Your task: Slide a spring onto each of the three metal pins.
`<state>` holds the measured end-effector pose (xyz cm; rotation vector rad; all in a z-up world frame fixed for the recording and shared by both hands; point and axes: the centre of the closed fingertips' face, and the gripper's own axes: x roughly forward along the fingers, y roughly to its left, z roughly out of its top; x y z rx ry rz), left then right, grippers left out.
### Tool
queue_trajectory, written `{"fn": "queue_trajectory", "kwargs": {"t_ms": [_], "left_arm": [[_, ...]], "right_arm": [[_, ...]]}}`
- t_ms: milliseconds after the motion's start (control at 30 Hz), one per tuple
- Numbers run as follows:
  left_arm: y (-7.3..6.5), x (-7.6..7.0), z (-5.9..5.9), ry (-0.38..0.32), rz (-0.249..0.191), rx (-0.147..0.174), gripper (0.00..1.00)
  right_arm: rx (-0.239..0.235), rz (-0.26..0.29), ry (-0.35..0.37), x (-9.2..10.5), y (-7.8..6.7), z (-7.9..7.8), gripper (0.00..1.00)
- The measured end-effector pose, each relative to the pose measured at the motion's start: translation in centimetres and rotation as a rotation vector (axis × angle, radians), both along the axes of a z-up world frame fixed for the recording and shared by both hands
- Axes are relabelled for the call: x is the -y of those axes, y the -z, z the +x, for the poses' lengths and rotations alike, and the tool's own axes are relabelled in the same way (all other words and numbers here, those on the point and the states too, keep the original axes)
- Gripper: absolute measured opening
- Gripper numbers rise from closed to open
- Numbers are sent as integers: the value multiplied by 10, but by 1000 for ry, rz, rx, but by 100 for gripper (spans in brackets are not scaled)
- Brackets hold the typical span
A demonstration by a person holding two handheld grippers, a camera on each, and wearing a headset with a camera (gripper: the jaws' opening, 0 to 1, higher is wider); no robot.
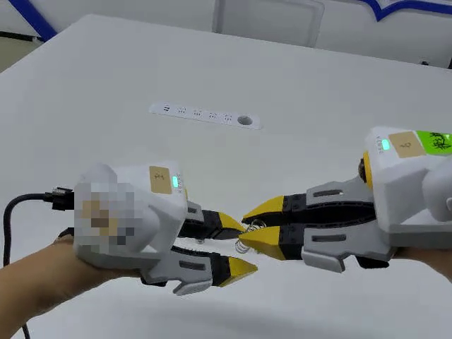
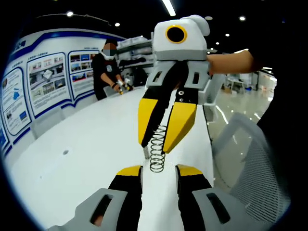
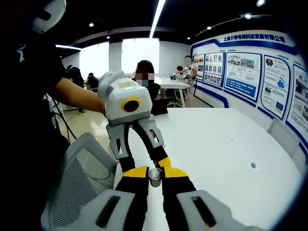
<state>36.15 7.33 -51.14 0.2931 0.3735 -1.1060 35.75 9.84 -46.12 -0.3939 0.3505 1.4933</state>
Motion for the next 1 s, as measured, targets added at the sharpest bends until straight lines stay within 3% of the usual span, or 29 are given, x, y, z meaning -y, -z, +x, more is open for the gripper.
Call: {"fn": "queue_trajectory", "kwargs": {"t_ms": [67,467,633,767,1000], "left_arm": [[2,-4,1,-8,20,16,31],[4,-43,13,-125,29,-13,47],[-7,-56,22,-178,15,27,49],[-17,-67,28,-226,-1,51,57],[-5,-83,26,-253,74,26,68]], "right_arm": [[9,4,15,1,-3,5,11],[57,-54,155,25,1,56,11],[60,-103,196,32,18,70,11],[23,-119,236,34,37,81,11],[-37,-121,291,32,63,96,11]]}}
